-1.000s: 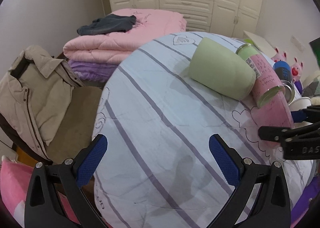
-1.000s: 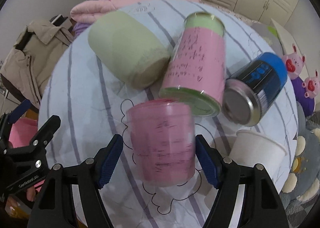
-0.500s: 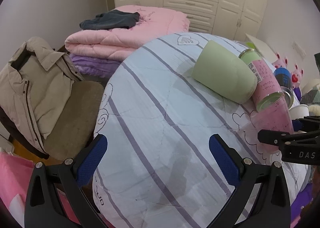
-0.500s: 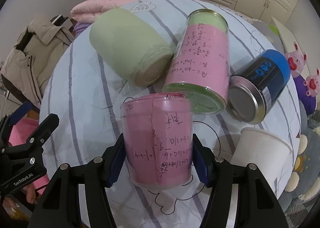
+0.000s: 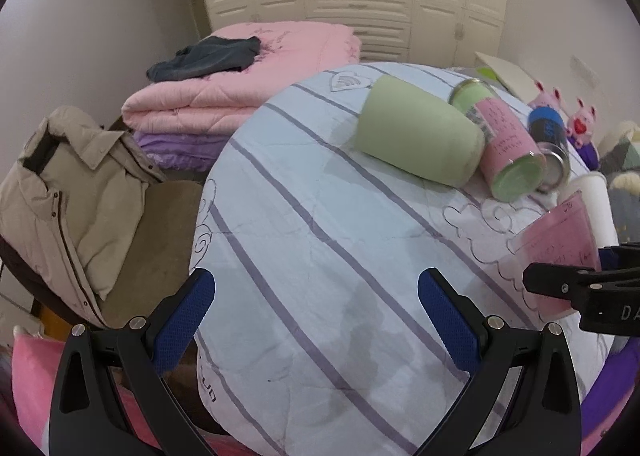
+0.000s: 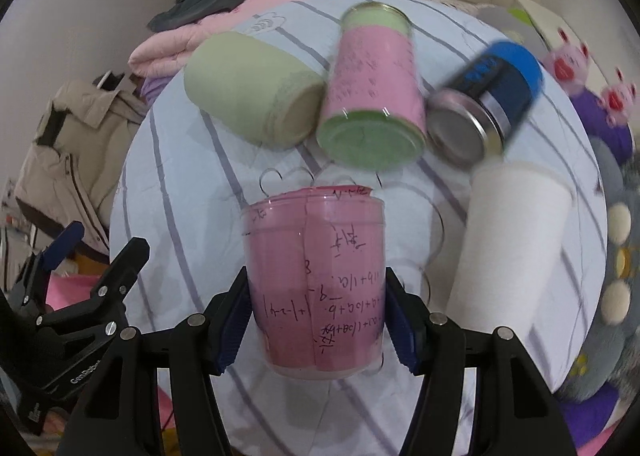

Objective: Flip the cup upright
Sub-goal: 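Lift the pink cup with the right tool and carry it toward the left tool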

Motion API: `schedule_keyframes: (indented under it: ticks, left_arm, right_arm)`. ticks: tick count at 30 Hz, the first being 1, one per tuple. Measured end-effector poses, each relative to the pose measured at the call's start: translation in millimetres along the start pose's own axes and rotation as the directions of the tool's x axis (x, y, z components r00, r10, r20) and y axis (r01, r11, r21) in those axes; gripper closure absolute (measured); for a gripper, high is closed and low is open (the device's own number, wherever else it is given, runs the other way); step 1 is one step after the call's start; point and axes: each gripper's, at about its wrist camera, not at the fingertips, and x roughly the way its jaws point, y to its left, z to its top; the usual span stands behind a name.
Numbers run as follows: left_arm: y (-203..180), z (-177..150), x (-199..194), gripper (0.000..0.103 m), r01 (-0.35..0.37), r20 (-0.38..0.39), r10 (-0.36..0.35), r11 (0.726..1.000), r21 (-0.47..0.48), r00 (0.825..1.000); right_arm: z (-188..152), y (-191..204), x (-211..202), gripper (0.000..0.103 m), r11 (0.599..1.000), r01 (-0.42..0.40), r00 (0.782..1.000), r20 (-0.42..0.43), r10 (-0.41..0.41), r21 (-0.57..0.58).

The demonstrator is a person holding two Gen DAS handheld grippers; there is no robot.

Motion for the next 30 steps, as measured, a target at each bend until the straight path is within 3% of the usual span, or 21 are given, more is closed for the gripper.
schedule_keyframes:
  ticks: [9,13,22,26,30]
  left_arm:
    - [-2.1,-6.4,-5.3,0.0,0.045,-0.01,-0.044,0.991,0.128,0.999]
    - [1.4,-8.4,-4.9,0.0,0.03,-0.009,-0.029,0.985,0.17,1.0]
    - [10.2,-15.8,-4.9,0.0,0.053,-0.028,-0.048,0.983,0.178,0.998]
    - [9.4,-19.0,-7.5,0.0,0.045,-0.022,-0.042,0.982,0.184,0.999]
    - [9.3,-19.8,-10.8,0.0,0.043,-0.02,-0.04,0.983,0.179,0.999]
  right_arm:
    - [-32.2,6.8,-5.4,0.041,0.993,0.013,1.0,0.02,-0.016,0.116]
    - [-43.2,7.7,-4.8,0.041,0.984,0.008,0.999,0.032,-0.014,0.177]
    - [-56.0,12.6,6.0,0.04,0.965,-0.002,1.0,0.022,-0.004,0.262]
    - [-57.8,15.1,4.0,0.03,0.969,0.007,1.0,0.022,-0.013,0.246]
    - [-57.5,20.8,-0.6,0.03,0.978,0.015,0.999,0.025,-0.021,0.209]
